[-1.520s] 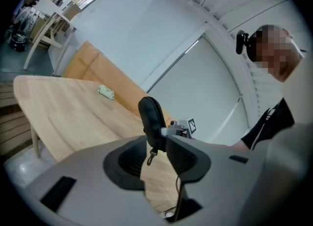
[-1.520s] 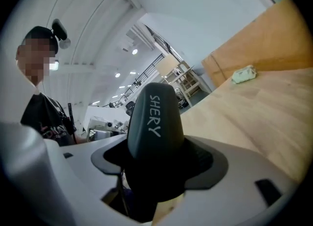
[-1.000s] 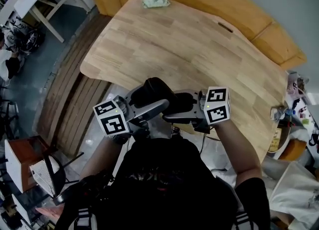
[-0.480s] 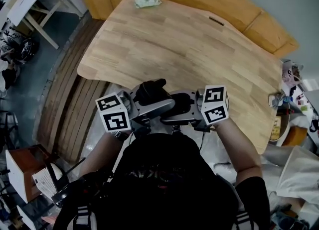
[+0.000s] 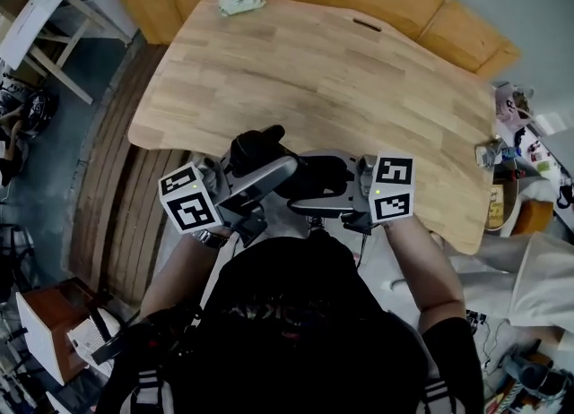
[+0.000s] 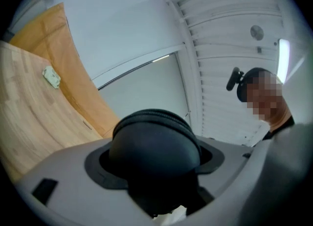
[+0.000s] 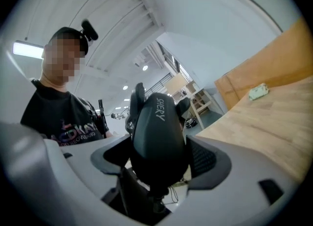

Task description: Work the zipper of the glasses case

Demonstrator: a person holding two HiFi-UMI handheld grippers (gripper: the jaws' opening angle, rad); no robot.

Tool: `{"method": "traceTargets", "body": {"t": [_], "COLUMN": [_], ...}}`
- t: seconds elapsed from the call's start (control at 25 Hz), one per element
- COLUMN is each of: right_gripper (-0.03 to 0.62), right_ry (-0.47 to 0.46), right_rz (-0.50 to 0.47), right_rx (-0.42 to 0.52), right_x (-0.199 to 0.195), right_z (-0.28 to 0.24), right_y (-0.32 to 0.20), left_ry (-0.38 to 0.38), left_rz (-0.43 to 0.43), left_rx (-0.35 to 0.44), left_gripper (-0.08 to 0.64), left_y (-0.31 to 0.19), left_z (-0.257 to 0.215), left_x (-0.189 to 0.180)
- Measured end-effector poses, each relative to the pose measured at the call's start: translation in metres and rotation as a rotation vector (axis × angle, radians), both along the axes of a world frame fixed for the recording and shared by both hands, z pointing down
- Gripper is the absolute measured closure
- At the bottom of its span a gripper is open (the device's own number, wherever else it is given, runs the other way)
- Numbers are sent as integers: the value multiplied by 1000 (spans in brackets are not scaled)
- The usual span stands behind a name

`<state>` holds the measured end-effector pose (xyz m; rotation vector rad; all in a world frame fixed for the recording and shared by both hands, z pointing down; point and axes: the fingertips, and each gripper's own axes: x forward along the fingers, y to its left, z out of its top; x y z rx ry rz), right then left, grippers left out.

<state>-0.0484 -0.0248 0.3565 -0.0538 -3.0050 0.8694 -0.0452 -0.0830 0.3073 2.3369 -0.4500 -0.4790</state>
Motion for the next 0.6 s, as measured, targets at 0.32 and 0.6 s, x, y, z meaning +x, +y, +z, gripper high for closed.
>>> {"method": "traceTargets", "body": {"t": [0.32,0.6], "right_gripper": [316,422], "right_ry": [-400,-540], "right_rz": [227,209], "right_rx": [-253,-346], "right_x": [58,47], "right_z": [-30,-42], "right_y": [-13,-11], "left_ry": [537,713], "left_rz": [25,73], "left_rx": [-117,-143], "left_gripper": [198,198], "left_y": [-19,-18], "left_z": [-44,-53], "left_x": [-52,-66]}}
